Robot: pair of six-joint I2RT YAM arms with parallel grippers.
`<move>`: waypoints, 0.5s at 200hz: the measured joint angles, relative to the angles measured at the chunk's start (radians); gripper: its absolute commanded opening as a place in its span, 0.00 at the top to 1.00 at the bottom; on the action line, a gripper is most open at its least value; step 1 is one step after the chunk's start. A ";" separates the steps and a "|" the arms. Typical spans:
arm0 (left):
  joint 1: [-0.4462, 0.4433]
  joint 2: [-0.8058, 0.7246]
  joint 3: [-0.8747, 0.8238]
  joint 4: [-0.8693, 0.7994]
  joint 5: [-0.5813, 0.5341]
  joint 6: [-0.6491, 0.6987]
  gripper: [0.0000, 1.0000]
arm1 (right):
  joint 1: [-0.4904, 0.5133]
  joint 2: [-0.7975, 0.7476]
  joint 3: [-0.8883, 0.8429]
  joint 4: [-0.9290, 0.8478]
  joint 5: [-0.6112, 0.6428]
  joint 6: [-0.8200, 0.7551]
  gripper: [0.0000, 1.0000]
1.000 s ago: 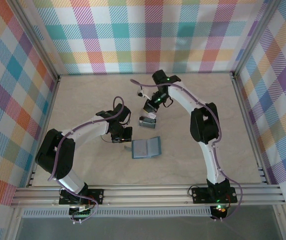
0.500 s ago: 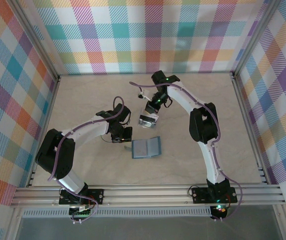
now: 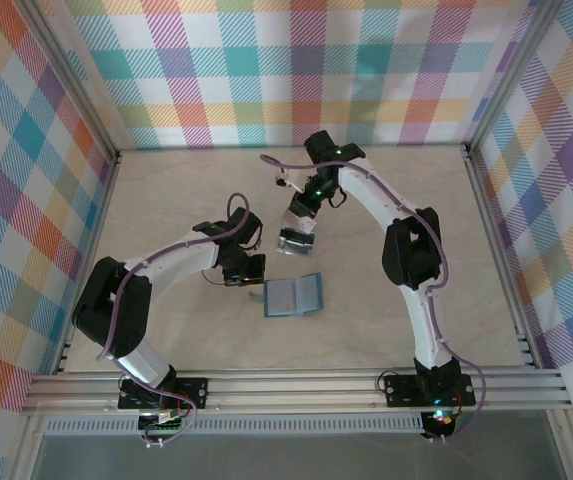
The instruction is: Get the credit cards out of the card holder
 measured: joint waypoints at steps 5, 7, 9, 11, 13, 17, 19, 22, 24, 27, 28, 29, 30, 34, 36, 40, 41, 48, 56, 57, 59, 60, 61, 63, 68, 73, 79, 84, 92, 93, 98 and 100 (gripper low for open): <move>0.000 0.000 0.000 0.000 0.000 0.000 0.93 | 0.000 -0.004 0.002 0.002 0.004 0.000 1.00; 0.000 0.000 0.000 0.000 0.000 0.000 0.93 | 0.000 -0.005 0.002 0.002 0.005 0.000 1.00; 0.000 0.000 0.000 0.000 0.001 0.000 0.93 | 0.000 -0.007 0.003 0.002 0.007 0.000 1.00; 0.000 0.000 0.000 0.000 0.001 0.000 0.93 | 0.000 -0.008 0.005 0.002 0.008 0.000 1.00; 0.000 0.000 0.000 0.000 0.001 0.000 0.93 | 0.000 -0.009 0.006 0.002 0.010 0.000 1.00; 0.000 0.000 0.000 0.000 0.001 0.000 0.93 | 0.000 -0.011 0.008 0.003 0.011 0.000 1.00; 0.000 0.000 0.000 0.000 0.001 0.000 0.93 | 0.000 -0.012 0.010 0.004 0.014 0.000 1.00; 0.000 0.000 0.000 0.000 0.001 0.000 0.93 | 0.000 -0.013 0.011 0.005 0.014 0.000 1.00; 0.000 0.000 0.000 0.000 0.001 0.000 0.93 | 0.000 -0.014 0.012 0.005 0.016 0.000 1.00; 0.000 0.000 0.000 0.000 0.001 0.000 0.93 | 0.000 -0.015 0.013 0.006 0.017 0.000 1.00; 0.000 0.000 0.000 0.000 0.001 0.000 0.93 | 0.000 -0.016 0.013 0.007 0.018 0.000 1.00; 0.000 0.000 0.000 0.000 0.001 0.000 0.93 | 0.000 -0.016 0.014 0.008 0.019 0.000 1.00; 0.000 0.000 0.000 0.000 0.001 0.000 0.93 | 0.000 -0.016 0.014 0.008 0.019 -0.001 1.00; 0.000 0.000 0.000 0.000 0.001 0.000 0.93 | 0.000 -0.017 0.014 0.010 0.023 -0.001 1.00; 0.000 0.000 0.000 0.000 0.001 0.000 0.93 | 0.000 -0.018 0.015 0.011 0.023 -0.001 1.00; 0.000 0.000 0.000 0.000 0.001 0.000 0.93 | 0.000 -0.018 0.016 0.011 0.025 -0.001 1.00; 0.000 0.000 0.000 0.000 0.001 0.000 0.93 | 0.000 -0.018 0.017 0.012 0.026 -0.001 1.00; 0.000 0.000 0.000 0.000 0.001 0.000 0.93 | 0.000 -0.019 0.018 0.014 0.030 -0.002 1.00; 0.000 0.000 0.000 0.000 0.002 0.000 0.93 | 0.000 -0.019 0.018 0.014 0.033 -0.003 1.00; 0.000 0.000 0.000 0.000 0.002 0.000 0.93 | 0.000 -0.019 0.019 0.013 0.033 -0.004 1.00; 0.000 0.000 0.000 0.000 0.002 0.000 0.93 | 0.000 -0.019 0.020 0.012 0.034 -0.005 1.00; 0.000 0.000 0.000 0.000 0.002 0.000 0.93 | 0.000 -0.019 0.020 0.011 0.035 -0.005 1.00; 0.000 0.000 0.000 0.000 0.002 0.000 0.93 | 0.000 -0.019 0.020 0.011 0.035 -0.005 1.00; 0.000 0.000 0.000 0.001 0.002 0.000 0.93 | 0.000 -0.019 0.021 0.010 0.035 -0.006 1.00; 0.000 0.001 0.001 0.000 0.002 0.000 0.93 | 0.000 -0.018 0.026 0.004 0.037 -0.009 1.00; 0.000 0.001 0.001 0.000 0.002 0.000 0.93 | 0.000 -0.014 0.034 -0.005 0.037 -0.012 1.00; 0.000 0.002 0.001 0.000 0.002 0.000 0.93 | 0.000 -0.009 0.047 -0.014 0.037 -0.017 1.00; 0.000 0.003 0.001 0.000 0.002 0.000 0.93 | 0.000 -0.005 0.060 -0.023 0.037 -0.022 1.00; 0.000 0.004 0.001 0.001 0.002 0.000 0.93 | 0.002 0.007 0.080 -0.037 0.037 -0.029 1.00; 0.000 0.005 0.001 0.001 0.002 0.000 0.93 | 0.002 0.009 0.084 -0.040 0.037 -0.031 1.00; 0.000 0.005 0.001 0.001 0.002 0.000 0.93 | 0.005 0.015 0.096 -0.050 0.038 -0.032 1.00; 0.000 0.006 0.001 0.000 0.002 0.000 0.93 | 0.005 0.019 0.100 -0.053 0.037 -0.034 1.00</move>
